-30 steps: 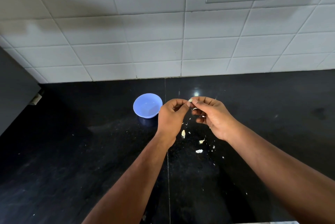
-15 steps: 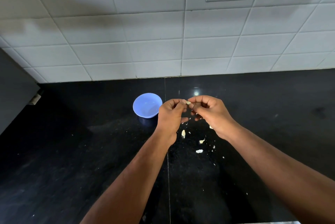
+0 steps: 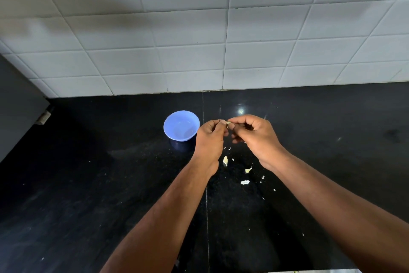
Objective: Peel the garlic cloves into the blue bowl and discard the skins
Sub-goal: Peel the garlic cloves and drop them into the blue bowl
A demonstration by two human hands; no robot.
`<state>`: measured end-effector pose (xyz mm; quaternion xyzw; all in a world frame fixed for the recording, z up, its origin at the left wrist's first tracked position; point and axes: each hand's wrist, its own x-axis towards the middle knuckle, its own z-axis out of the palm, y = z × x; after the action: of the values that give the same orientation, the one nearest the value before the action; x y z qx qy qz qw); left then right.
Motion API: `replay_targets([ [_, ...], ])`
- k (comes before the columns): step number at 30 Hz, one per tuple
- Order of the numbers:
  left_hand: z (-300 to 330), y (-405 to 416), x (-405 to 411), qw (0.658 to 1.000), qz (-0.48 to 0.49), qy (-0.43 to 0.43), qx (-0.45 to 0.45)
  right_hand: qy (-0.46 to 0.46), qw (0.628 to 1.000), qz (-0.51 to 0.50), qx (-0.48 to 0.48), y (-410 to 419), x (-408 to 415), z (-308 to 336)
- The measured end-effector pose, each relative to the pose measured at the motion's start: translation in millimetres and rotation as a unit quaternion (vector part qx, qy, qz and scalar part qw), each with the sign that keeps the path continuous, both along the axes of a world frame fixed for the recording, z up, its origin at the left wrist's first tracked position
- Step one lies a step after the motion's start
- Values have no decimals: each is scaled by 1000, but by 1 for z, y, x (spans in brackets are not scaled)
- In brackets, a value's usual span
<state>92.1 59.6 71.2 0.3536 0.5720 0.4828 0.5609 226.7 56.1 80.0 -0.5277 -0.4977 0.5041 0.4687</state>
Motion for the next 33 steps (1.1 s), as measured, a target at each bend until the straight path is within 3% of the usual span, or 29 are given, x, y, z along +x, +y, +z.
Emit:
replay_targets([
  [8,3,3,-1,1000,4,-10,3,110,990,-3,-87,6,-6,-2],
  [18,3,2,-2,999,-14,22,25,265,948,-25,-172,10,-7,0],
  [27,10,-1,-5,998,31,44,-13,267,948,-34,-170,14,-1,1],
  [33,5,3,-16,984,-27,177,-5,253,954,-19,-157,11,5,-1],
])
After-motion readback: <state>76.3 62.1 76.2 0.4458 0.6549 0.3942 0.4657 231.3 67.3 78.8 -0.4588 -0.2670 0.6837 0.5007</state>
